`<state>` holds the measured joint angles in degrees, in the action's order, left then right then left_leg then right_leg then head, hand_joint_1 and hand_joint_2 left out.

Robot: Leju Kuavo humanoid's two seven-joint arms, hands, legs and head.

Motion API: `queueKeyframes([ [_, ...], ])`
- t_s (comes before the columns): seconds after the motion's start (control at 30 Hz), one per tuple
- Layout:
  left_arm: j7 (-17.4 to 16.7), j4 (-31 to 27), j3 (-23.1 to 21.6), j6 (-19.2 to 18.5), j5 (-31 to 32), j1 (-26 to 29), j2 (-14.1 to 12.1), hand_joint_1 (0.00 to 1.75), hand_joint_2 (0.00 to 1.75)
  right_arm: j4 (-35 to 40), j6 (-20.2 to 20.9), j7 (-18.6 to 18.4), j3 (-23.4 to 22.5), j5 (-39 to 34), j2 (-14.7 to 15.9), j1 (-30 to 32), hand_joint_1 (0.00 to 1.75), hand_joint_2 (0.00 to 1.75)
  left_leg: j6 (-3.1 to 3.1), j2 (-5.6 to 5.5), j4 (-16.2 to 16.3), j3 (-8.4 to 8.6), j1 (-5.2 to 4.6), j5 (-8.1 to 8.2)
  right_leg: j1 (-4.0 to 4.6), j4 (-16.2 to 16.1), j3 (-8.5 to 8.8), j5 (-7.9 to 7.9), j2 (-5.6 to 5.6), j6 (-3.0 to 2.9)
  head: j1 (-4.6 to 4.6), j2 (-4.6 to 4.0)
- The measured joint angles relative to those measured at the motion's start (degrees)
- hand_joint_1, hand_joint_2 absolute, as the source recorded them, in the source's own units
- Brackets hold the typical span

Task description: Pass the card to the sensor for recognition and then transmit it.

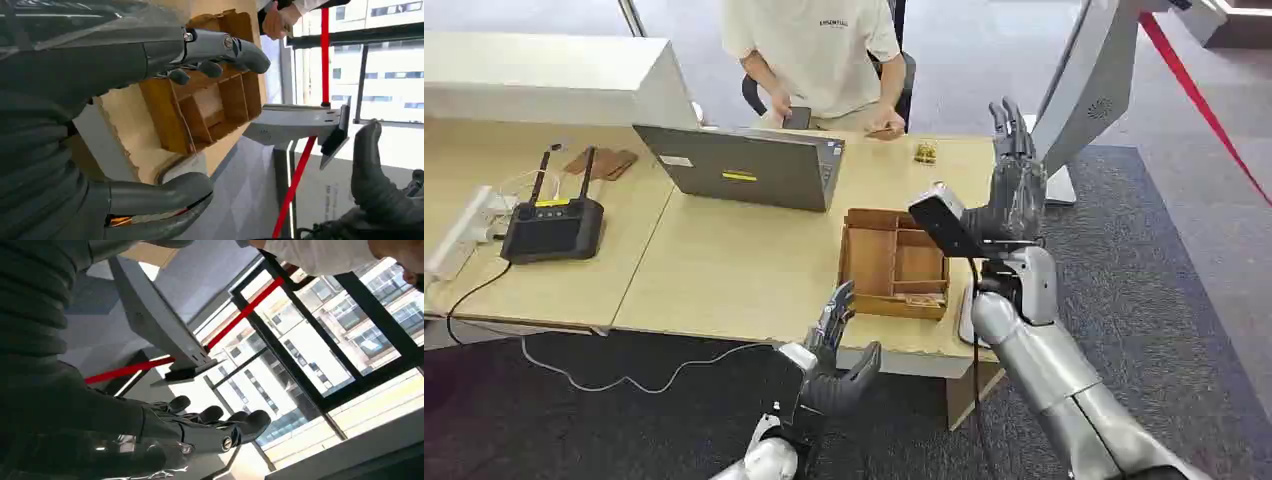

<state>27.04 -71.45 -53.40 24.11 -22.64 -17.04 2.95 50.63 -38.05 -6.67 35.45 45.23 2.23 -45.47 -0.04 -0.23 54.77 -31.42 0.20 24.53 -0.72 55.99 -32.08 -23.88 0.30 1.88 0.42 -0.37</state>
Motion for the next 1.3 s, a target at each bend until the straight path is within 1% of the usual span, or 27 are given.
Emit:
queueKeyframes([
  [0.17, 0.6, 1.3, 0.0, -1.4, -0.2, -0.7, 0.8, 0.00, 1.75, -9.0, 0.9, -5.7, 1.9, 6.8, -1.0, -4.8, 0.00, 1.75, 0.00, -0.02, 0.0, -0.01, 0.00, 0.00, 0.00, 0.0, -0.02, 0.00, 0.00, 0.00, 0.00, 0.00],
  [0.27, 0.9, 2.2, 0.0, -1.7, -0.4, -1.0, 1.0, 0.00, 1.75, -13.5, 1.9, -7.4, 3.3, 8.9, -1.6, -6.9, 0.00, 1.75, 0.00, -0.02, 0.0, -0.01, 0.00, 0.00, 0.00, 0.0, -0.02, 0.00, 0.00, 0.01, -0.02, 0.00],
  [0.37, 1.0, 2.7, 0.0, -1.8, -0.5, -1.0, 1.2, 0.00, 1.75, -16.3, 3.0, -10.0, 4.7, 12.6, -1.9, -8.3, 0.00, 1.75, 0.00, -0.02, 0.0, -0.02, -0.01, 0.00, 0.00, 0.0, -0.04, 0.00, 0.00, 0.00, 0.00, 0.00],
  [0.53, 1.0, 3.4, 0.0, -1.8, -0.6, -1.1, 1.3, 0.00, 1.75, -19.8, 3.9, -11.2, 6.7, 14.2, -2.4, -10.2, 0.00, 1.75, 0.00, -0.01, 0.0, -0.02, 0.00, 0.00, 0.00, 0.0, -0.04, 0.00, 0.00, 0.00, 0.00, 0.00],
  [0.77, 0.6, 3.7, -0.1, -1.5, -0.6, -1.1, 1.3, 0.00, 1.75, -22.4, 6.2, -13.9, 8.5, 16.1, -2.8, -11.5, 0.00, 1.75, 0.00, -0.01, 0.0, -0.02, 0.00, 0.00, 0.00, 0.0, -0.04, 0.00, 0.00, 0.00, 0.00, 0.00],
  [0.87, 0.1, 3.6, -0.1, -1.3, -0.5, -1.1, 1.3, 0.00, 1.75, -23.1, 6.9, -14.4, 9.0, 16.2, -3.1, -12.1, 0.00, 1.75, 0.00, -0.01, 0.0, -0.02, 0.00, 0.00, 0.00, 0.0, -0.04, 0.00, 0.01, 0.00, -0.02, 0.00],
  [0.9, -0.1, 3.6, -0.2, -1.1, -0.4, -1.1, 1.3, 0.00, 1.75, -23.3, 7.0, -14.5, 9.1, 16.2, -3.1, -12.2, 0.05, 1.75, 0.00, -0.01, 0.0, -0.02, 0.00, 0.00, 0.00, 0.0, -0.04, 0.00, 0.01, 0.00, 0.00, 0.00],
  [0.93, -0.3, 3.6, -0.3, -0.9, -0.3, -1.0, 1.3, 0.00, 1.75, -23.5, 7.0, -14.5, 9.2, 16.1, -3.2, -12.4, 1.52, 1.75, 0.00, -0.01, 0.0, -0.02, 0.00, 0.00, 0.00, 0.0, -0.05, 0.00, 0.01, 0.00, 0.00, 0.00],
  [0.97, -0.5, 3.6, -0.4, -0.9, -0.2, -1.1, 1.3, 0.00, 1.75, -23.7, 7.0, -14.5, 9.3, 16.0, -3.3, -12.6, 1.75, 1.75, 0.00, -0.01, 0.0, -0.02, 0.00, 0.00, 0.00, 0.0, -0.04, 0.00, 0.00, 0.00, 0.00, 0.00],
  [1.3, -1.3, 3.1, -1.1, -1.4, 0.2, -1.0, 1.3, 0.00, 1.75, -25.1, 6.3, -13.5, 9.6, 13.8, -3.2, -12.8, 1.75, 1.75, 0.00, -0.01, 0.0, 0.00, 0.00, 0.00, 0.00, 0.0, -0.04, 0.01, 0.01, 0.01, 0.00, 0.00],
])
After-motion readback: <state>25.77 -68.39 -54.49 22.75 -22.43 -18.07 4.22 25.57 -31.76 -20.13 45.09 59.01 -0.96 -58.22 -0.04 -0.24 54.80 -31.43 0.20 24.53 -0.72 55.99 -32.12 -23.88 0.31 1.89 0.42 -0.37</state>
